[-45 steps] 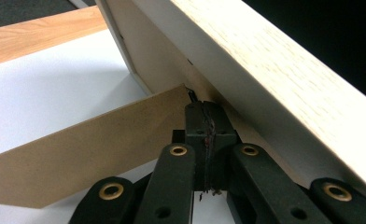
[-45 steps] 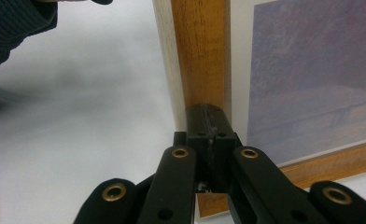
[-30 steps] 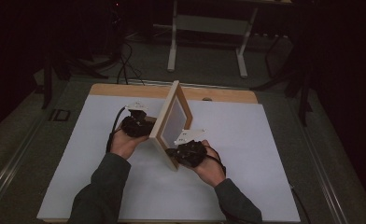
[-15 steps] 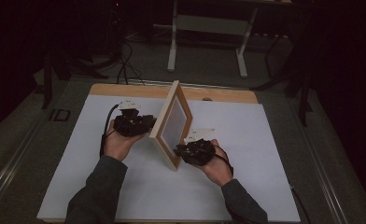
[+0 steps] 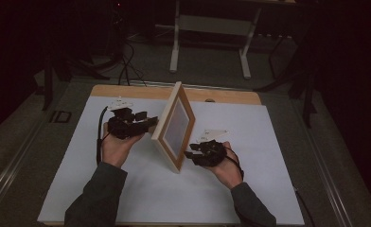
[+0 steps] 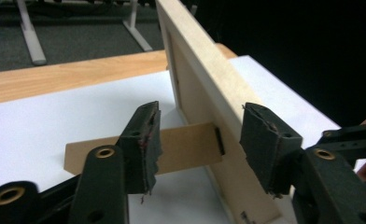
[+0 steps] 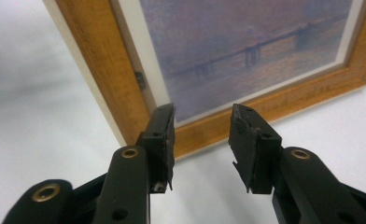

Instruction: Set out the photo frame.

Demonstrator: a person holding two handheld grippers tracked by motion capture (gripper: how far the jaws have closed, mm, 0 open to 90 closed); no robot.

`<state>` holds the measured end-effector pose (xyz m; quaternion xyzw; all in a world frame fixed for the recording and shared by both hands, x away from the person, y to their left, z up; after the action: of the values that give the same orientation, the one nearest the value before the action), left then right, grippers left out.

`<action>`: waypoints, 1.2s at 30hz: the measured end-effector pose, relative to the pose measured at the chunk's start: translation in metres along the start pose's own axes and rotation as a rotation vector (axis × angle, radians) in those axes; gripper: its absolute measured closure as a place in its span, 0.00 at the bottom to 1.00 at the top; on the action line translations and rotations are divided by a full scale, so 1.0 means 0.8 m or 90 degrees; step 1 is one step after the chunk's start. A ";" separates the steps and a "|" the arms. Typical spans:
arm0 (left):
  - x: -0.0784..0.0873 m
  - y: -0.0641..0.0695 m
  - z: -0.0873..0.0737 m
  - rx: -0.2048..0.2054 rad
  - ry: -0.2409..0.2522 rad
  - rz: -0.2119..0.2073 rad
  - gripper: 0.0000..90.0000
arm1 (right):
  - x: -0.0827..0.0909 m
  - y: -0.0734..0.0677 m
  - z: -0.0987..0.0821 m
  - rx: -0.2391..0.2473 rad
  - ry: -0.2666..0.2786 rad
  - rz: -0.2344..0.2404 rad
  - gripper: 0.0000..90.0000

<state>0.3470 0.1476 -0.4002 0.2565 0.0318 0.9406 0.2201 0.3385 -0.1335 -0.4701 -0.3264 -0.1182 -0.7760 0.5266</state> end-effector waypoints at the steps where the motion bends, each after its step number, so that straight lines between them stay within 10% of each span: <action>1: 0.002 0.001 0.000 0.005 0.003 -0.002 0.49 | 0.001 0.001 -0.001 -0.001 0.001 -0.001 0.66; 16: 0.007 0.036 -0.015 -0.018 0.003 -0.027 0.37 | 0.006 0.010 -0.010 -0.020 0.000 -0.012 0.65; 36: -0.010 0.064 -0.046 -0.057 -0.019 -0.011 0.51 | 0.013 0.014 -0.012 -0.025 0.001 -0.015 0.66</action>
<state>0.3146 0.1003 -0.4275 0.2598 -0.0118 0.9354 0.2396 0.3426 -0.1508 -0.4730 -0.3346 -0.1063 -0.7845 0.5112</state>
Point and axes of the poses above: each handheld gripper's, and its own axes: x roughly backward along the jaws, z roughly out of its top, y roughly to its right, the point moved 1 cm from there along -x, roughly forward along the jaws, and after that the axes turned 12 degrees about z, right-handed, at the moved point
